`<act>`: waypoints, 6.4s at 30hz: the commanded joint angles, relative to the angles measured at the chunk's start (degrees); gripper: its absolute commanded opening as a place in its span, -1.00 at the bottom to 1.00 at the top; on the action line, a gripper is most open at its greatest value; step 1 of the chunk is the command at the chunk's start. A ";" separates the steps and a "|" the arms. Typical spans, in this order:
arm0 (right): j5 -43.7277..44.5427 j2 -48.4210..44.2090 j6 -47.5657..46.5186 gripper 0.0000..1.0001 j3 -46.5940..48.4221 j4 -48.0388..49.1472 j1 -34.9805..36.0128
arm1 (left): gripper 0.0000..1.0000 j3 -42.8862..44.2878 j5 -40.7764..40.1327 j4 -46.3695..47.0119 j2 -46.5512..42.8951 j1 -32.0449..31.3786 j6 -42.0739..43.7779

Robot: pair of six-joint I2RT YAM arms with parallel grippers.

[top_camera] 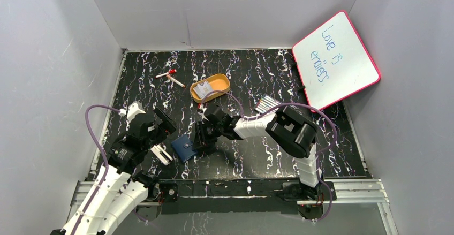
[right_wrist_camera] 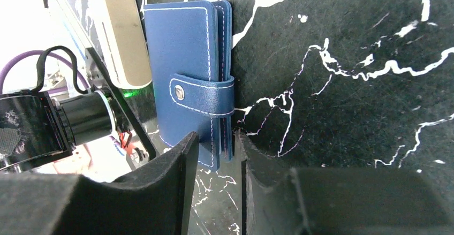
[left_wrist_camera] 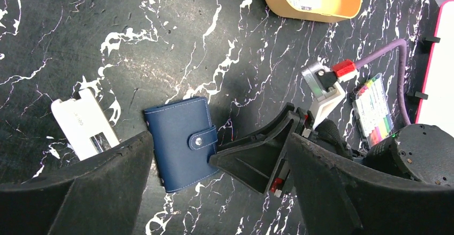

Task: Put the credit cards into the card holder
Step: Adjust the card holder at the center of the board, then open the card holder at the center of the board.

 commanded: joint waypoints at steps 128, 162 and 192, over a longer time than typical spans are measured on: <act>45.00 -22.38 -8.53 -1.00 -7.56 -34.13 7.33 | 0.20 -16.34 34.45 59.80 40.90 -12.88 -8.45; 47.37 -29.18 -2.57 -1.00 -12.17 -31.54 7.07 | -1.00 -18.70 38.19 69.60 62.68 -13.20 -14.88; 40.88 -50.60 -4.94 -1.00 -19.29 -27.14 6.72 | 0.22 -10.55 32.24 50.49 38.56 -13.23 -3.66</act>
